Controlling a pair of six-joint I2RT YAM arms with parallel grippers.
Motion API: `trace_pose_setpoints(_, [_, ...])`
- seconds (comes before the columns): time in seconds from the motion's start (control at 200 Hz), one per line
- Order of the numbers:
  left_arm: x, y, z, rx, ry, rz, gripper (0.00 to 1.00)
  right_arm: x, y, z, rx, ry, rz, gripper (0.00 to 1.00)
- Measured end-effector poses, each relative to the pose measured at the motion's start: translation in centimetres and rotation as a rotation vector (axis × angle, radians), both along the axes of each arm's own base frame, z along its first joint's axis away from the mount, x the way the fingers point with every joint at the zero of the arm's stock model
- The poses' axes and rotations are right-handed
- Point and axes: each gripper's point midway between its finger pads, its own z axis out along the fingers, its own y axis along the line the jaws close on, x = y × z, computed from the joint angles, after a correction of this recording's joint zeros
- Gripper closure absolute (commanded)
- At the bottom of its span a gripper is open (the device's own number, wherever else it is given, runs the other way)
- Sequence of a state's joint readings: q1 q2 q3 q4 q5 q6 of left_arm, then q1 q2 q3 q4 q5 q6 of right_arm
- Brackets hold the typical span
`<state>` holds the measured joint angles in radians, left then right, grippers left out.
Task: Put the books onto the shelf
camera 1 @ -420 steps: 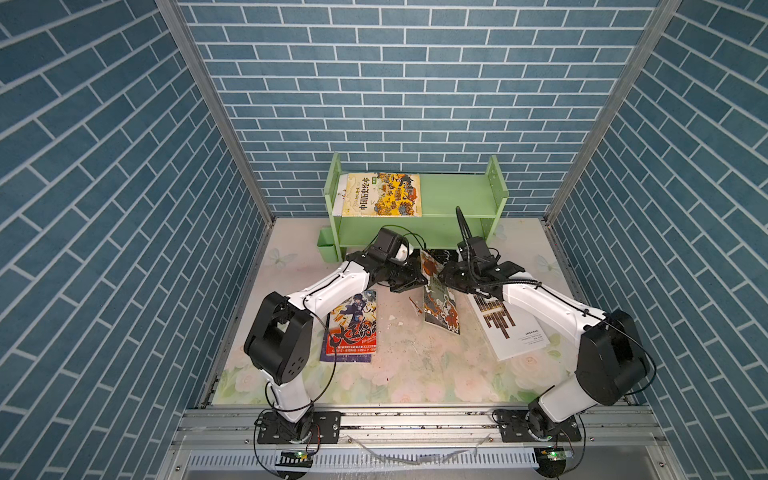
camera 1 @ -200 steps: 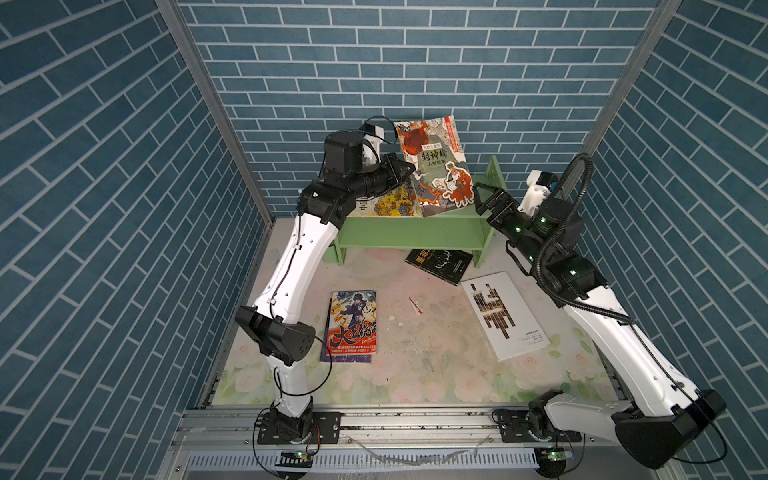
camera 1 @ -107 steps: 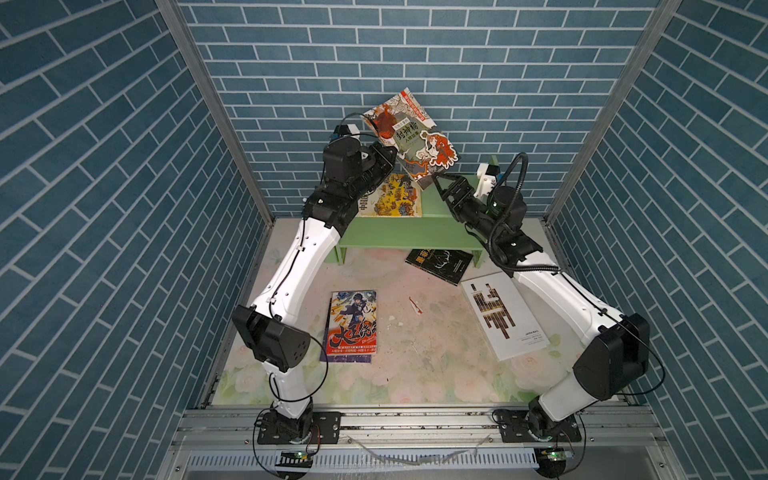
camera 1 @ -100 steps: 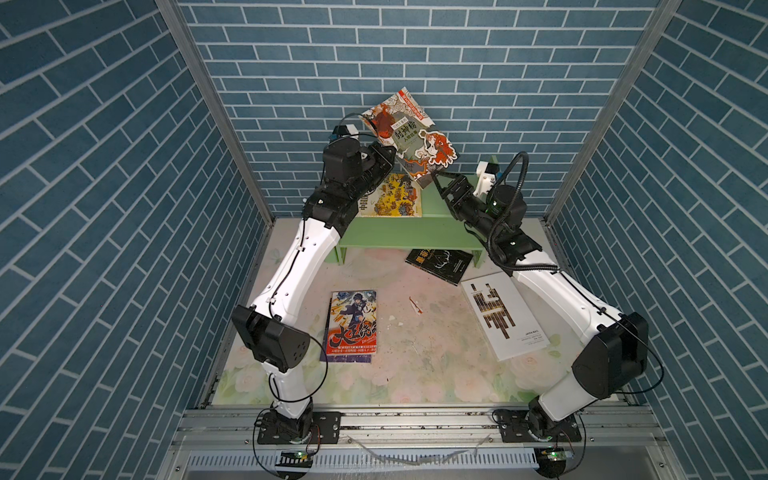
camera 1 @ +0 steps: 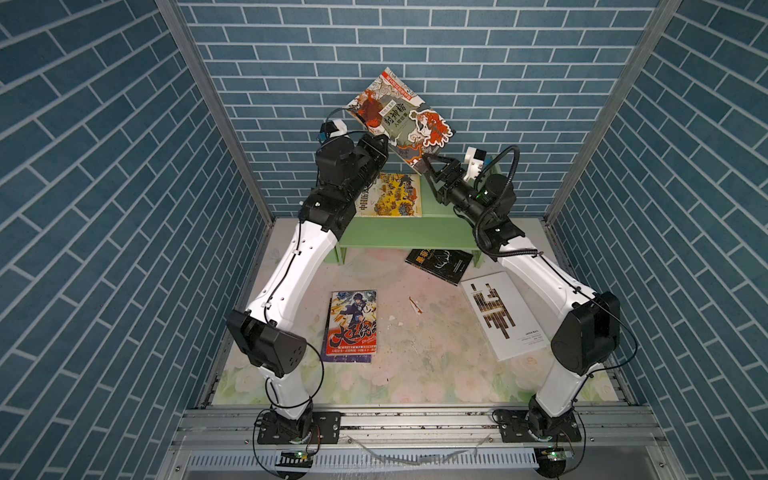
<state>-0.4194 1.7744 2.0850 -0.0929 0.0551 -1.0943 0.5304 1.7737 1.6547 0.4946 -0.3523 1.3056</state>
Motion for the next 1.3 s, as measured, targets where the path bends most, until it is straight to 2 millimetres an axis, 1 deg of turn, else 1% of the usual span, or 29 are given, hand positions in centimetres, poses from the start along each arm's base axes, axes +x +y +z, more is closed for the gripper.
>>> trace_pose_setpoints(0.135, [-0.1,0.1,0.3,-0.007,-0.009,0.005,1.00,-0.1,0.2,-0.4,-0.001,0.013,0.011,0.14])
trace_pose_setpoints(0.205, [-0.1,0.0,0.2,-0.020,-0.003,-0.003,1.00,-0.1,0.2,-0.3,0.001,0.010,0.012,0.19])
trace_pose_setpoints(0.255, [-0.2,-0.1,0.0,-0.028,0.002,-0.011,1.00,0.0,0.3,0.2,0.011,0.004,0.016,0.23])
trace_pose_setpoints(0.42, [-0.7,-0.5,-1.7,-0.044,0.048,-0.033,1.00,0.6,0.8,2.6,0.055,-0.040,0.034,0.51])
trace_pose_setpoints(0.465, [-0.9,-0.5,-1.7,-0.050,0.049,-0.035,1.00,0.7,1.1,3.0,0.062,-0.048,0.042,0.60])
trace_pose_setpoints(0.54, [-1.2,-0.4,-1.3,-0.066,0.042,-0.037,0.96,1.1,1.3,3.2,0.072,-0.046,0.052,0.75])
trace_pose_setpoints(0.58, [-1.4,-0.2,-1.0,-0.071,0.034,-0.037,0.92,1.3,1.5,3.0,0.074,-0.041,0.057,0.82])
trace_pose_setpoints(0.61, [-1.5,-0.2,-0.8,-0.073,0.030,-0.038,0.87,1.3,1.6,3.0,0.075,-0.038,0.064,0.87])
trace_pose_setpoints(0.66, [-1.7,-0.1,-0.7,-0.071,0.028,-0.040,0.75,1.3,1.7,3.0,0.081,-0.030,0.073,0.95])
trace_pose_setpoints(0.685, [-1.7,-0.1,-0.7,-0.077,0.031,-0.041,0.68,1.2,1.7,3.1,0.086,-0.024,0.078,1.00])
trace_pose_setpoints(0.69, [-1.7,-0.1,-0.7,-0.071,0.029,-0.042,0.68,1.2,1.7,3.1,0.087,-0.025,0.078,1.00])
trace_pose_setpoints(0.74, [-1.8,-0.1,-0.9,-0.065,0.030,-0.047,0.51,1.2,1.6,3.4,0.088,-0.030,0.081,1.00])
trace_pose_setpoints(0.795, [-1.9,-0.1,-1.3,-0.060,0.037,-0.060,0.40,1.2,1.5,3.4,0.084,-0.031,0.089,1.00])
trace_pose_setpoints(0.865, [-1.8,-0.1,-1.9,-0.055,0.046,-0.080,0.32,1.2,1.4,3.0,0.068,-0.020,0.104,1.00])
trace_pose_setpoints(0.955, [-1.4,0.4,-2.8,-0.054,0.067,-0.095,0.27,1.4,1.2,2.1,0.037,0.007,0.131,1.00])
trace_pose_setpoints(1.015, [-0.9,1.2,-3.3,-0.051,0.078,-0.093,0.27,1.6,0.8,1.8,0.019,0.021,0.151,1.00])
trace_pose_setpoints(1.13, [0.0,2.8,-4.5,-0.052,0.094,-0.085,0.28,1.7,-0.4,1.8,0.020,0.034,0.194,1.00])
trace_pose_setpoints(1.23, [0.4,3.5,-5.3,-0.058,0.109,-0.088,0.42,1.8,-1.6,2.2,0.038,0.047,0.234,1.00])
trace_pose_setpoints(1.3, [0.4,3.5,-5.4,-0.068,0.111,-0.105,0.53,1.7,-2.1,2.6,0.043,0.051,0.267,1.00])
